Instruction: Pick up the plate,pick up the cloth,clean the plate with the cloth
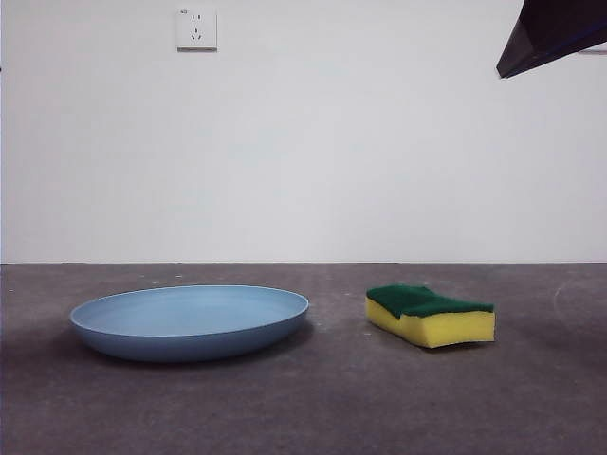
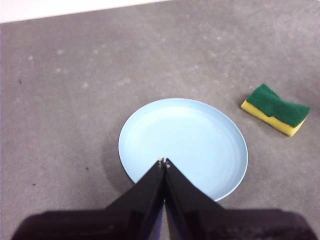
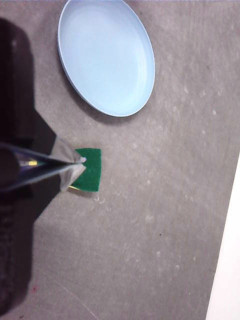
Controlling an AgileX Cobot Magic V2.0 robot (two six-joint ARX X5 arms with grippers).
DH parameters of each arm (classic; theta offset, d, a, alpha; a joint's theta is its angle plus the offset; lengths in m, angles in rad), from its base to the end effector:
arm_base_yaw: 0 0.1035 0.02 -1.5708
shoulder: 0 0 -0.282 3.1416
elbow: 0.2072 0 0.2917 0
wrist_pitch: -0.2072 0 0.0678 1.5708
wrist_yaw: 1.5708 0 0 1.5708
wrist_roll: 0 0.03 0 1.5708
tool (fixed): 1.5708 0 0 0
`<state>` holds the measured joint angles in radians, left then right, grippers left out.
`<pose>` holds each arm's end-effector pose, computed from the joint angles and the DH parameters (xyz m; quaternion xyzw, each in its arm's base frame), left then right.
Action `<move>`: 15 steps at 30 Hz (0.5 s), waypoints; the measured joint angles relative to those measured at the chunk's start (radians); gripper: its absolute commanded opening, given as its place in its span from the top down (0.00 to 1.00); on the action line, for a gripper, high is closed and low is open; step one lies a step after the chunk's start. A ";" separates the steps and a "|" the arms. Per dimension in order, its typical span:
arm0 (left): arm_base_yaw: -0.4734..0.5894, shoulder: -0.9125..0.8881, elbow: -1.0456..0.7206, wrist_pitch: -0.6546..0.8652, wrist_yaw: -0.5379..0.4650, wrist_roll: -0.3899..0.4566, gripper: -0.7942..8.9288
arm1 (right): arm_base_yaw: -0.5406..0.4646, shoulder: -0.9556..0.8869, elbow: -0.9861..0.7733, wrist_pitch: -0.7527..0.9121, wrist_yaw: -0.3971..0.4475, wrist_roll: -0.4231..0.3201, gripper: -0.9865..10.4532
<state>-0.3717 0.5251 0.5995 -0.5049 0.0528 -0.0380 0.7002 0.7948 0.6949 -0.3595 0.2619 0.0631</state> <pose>0.1346 -0.0542 0.2851 0.0158 0.2148 -0.2018 0.9555 0.1574 0.1224 0.2931 -0.0753 0.2084 0.2052 0.9533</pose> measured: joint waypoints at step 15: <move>0.232 -0.311 -0.306 0.356 0.007 0.002 0.92 | 0.000 -0.001 0.000 0.000 0.000 0.000 0.93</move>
<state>-0.1398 0.2146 0.2935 -0.1493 0.0597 -0.0364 0.7002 0.7937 0.6949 -0.3595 0.2619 0.0631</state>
